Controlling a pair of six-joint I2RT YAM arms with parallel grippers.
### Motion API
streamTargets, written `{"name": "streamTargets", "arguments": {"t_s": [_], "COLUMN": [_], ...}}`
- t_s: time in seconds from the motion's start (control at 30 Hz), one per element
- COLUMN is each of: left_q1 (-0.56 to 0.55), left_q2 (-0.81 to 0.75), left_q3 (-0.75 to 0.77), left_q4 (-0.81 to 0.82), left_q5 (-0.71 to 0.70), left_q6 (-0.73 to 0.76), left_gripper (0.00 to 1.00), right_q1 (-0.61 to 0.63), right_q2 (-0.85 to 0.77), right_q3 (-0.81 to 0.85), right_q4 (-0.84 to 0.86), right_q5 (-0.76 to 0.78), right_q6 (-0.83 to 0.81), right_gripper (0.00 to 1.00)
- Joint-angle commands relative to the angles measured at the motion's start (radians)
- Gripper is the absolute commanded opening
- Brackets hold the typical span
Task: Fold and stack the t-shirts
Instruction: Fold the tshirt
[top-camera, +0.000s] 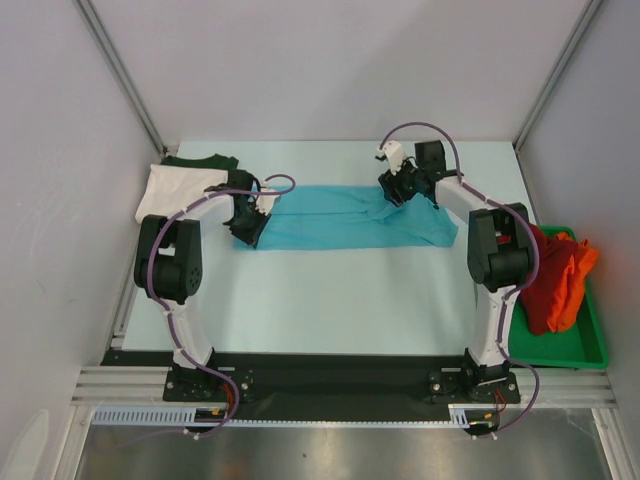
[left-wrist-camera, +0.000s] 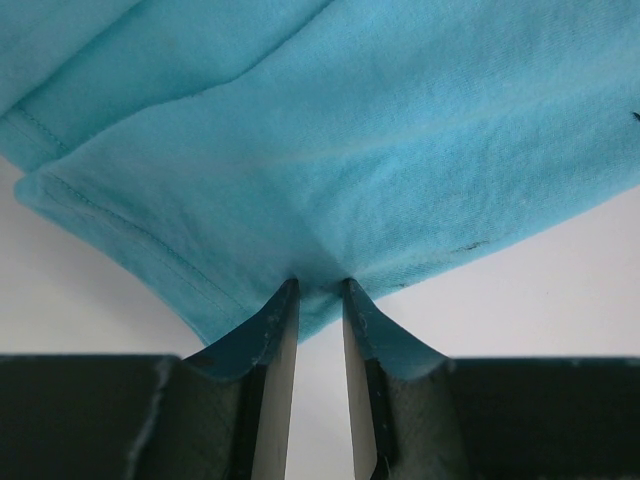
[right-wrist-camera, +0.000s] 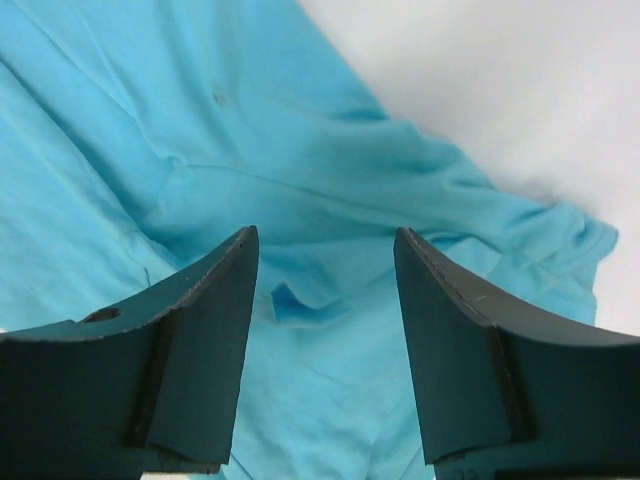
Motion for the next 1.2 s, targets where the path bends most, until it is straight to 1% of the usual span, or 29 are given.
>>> {"name": "streamTargets", "arguments": {"t_s": [0.0, 0.2, 0.47, 0.5, 0.83, 0.97, 1.1, 1.17], "left_q1": [0.009, 0.009, 0.009, 0.009, 0.009, 0.010, 0.009, 0.009], "left_q2": [-0.010, -0.004, -0.004, -0.004, 0.010, 0.019, 0.022, 0.019], "left_q3": [0.005, 0.005, -0.001, -0.001, 0.006, 0.016, 0.020, 0.017], "left_q4": [0.025, 0.025, 0.025, 0.028, 0.025, 0.023, 0.020, 0.022], "left_q5": [-0.016, -0.016, -0.023, -0.023, -0.028, -0.025, -0.023, -0.022], "left_q6": [-0.010, -0.010, -0.012, -0.010, -0.010, -0.013, -0.015, -0.015], "left_gripper": [0.29, 0.29, 0.29, 0.29, 0.29, 0.29, 0.29, 0.29], "right_q1": [-0.041, -0.054, -0.055, -0.054, -0.069, -0.070, -0.063, -0.060], "right_q2": [-0.083, -0.107, -0.123, -0.126, -0.179, -0.175, -0.156, -0.138], "right_q3": [-0.025, -0.077, -0.082, -0.084, -0.108, -0.116, -0.133, -0.139], "right_q4": [0.005, -0.037, -0.058, -0.063, -0.091, -0.111, -0.112, -0.112], "right_q5": [-0.007, -0.045, -0.101, -0.107, -0.125, -0.165, -0.173, -0.176], "right_q6": [0.005, -0.017, 0.023, 0.025, 0.054, 0.052, 0.052, 0.048], "right_gripper": [0.62, 0.60, 0.56, 0.54, 0.51, 0.51, 0.50, 0.47]}}
